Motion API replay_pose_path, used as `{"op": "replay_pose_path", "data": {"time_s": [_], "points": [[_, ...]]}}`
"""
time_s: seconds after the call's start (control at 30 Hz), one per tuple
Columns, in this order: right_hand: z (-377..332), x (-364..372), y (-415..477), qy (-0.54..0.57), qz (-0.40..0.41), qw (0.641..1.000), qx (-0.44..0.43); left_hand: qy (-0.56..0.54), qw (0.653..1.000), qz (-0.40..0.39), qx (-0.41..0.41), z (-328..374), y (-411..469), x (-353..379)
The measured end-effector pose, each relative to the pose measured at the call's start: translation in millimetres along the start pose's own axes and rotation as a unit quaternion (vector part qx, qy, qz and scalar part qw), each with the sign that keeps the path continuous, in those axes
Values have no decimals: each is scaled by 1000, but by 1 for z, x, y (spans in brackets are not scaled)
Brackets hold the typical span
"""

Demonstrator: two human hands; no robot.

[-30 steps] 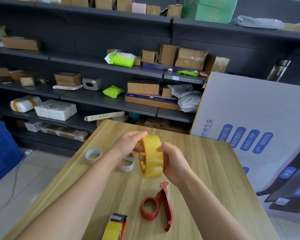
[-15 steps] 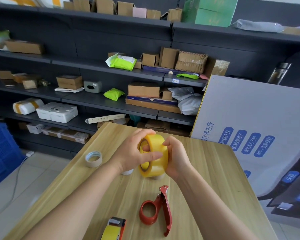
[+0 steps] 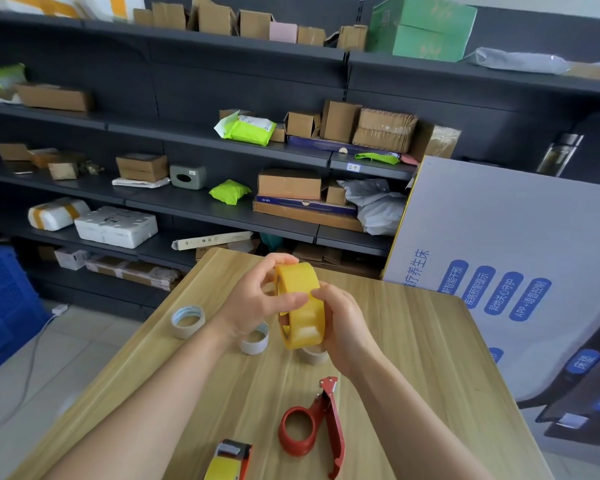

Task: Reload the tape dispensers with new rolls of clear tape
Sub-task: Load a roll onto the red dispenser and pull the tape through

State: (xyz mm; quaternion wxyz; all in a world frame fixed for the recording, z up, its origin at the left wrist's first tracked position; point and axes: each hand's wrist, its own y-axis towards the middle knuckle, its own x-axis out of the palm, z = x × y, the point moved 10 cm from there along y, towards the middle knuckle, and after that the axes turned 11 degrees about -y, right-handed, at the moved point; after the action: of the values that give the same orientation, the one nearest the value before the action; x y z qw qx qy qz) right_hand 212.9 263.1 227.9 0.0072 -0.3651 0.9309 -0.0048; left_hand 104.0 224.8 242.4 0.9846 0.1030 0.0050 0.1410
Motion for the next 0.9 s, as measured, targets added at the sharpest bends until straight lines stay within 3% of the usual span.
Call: {"op": "replay_pose_path", "data": {"time_s": [0.1,0.33,0.6,0.9], "points": [[0,-1,1,-46,33,998,-6,58,998,-30,23,8,2,2],[-4,8,-1,-48,2,998,-35,166,985,-48,23,25,9,4],[-6,13,-3,-77,-2,995,-61,241,967,-22,84,44,7,-3],[1,16,4,-100,13,992,-75,264,960,-15,98,46,13,-13]]}}
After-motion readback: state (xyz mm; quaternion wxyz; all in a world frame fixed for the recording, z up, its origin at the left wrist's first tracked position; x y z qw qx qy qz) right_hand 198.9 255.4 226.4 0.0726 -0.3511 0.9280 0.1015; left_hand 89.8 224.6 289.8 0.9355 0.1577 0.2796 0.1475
